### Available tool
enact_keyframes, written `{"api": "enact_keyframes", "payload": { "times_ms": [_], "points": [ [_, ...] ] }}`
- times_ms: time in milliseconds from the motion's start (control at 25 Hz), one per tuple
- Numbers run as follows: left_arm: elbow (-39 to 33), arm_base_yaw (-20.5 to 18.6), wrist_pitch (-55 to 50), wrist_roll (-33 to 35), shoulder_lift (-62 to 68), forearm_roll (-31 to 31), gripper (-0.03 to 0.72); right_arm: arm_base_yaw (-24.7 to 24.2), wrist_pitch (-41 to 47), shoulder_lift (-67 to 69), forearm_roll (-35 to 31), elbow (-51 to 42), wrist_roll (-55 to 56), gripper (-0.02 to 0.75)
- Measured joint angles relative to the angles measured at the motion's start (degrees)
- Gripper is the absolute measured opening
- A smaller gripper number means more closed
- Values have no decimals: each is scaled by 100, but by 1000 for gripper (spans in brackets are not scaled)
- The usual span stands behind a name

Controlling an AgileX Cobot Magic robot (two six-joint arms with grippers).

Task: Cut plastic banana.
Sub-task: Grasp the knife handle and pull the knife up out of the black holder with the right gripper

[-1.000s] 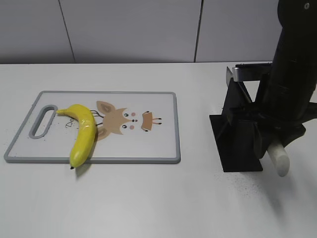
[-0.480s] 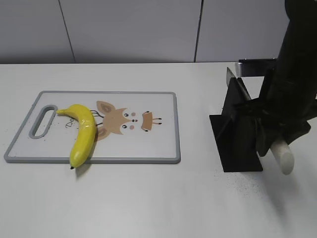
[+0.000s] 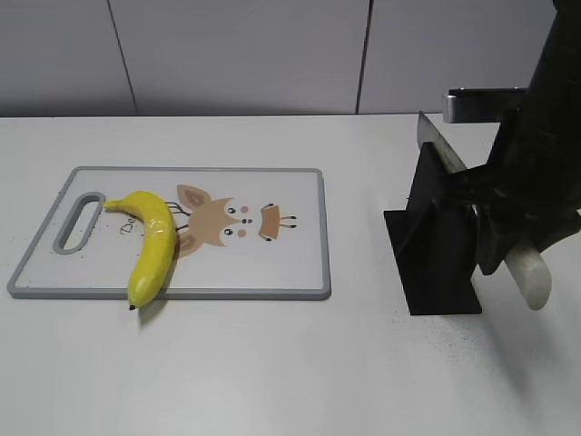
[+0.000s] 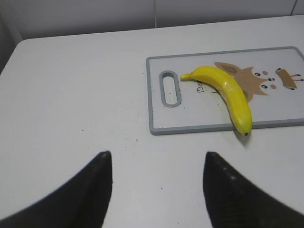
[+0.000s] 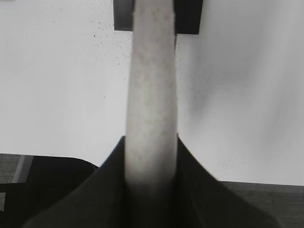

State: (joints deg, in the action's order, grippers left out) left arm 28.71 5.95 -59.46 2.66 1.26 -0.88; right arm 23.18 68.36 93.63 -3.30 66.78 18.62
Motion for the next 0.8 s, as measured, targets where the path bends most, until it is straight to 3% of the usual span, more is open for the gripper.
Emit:
{"api": "enact_keyframes", "payload": {
  "times_ms": [800],
  "points": [
    [0, 0, 0, 4, 0, 0, 562, 0, 30, -621, 5, 13, 19, 179]
  ]
}}
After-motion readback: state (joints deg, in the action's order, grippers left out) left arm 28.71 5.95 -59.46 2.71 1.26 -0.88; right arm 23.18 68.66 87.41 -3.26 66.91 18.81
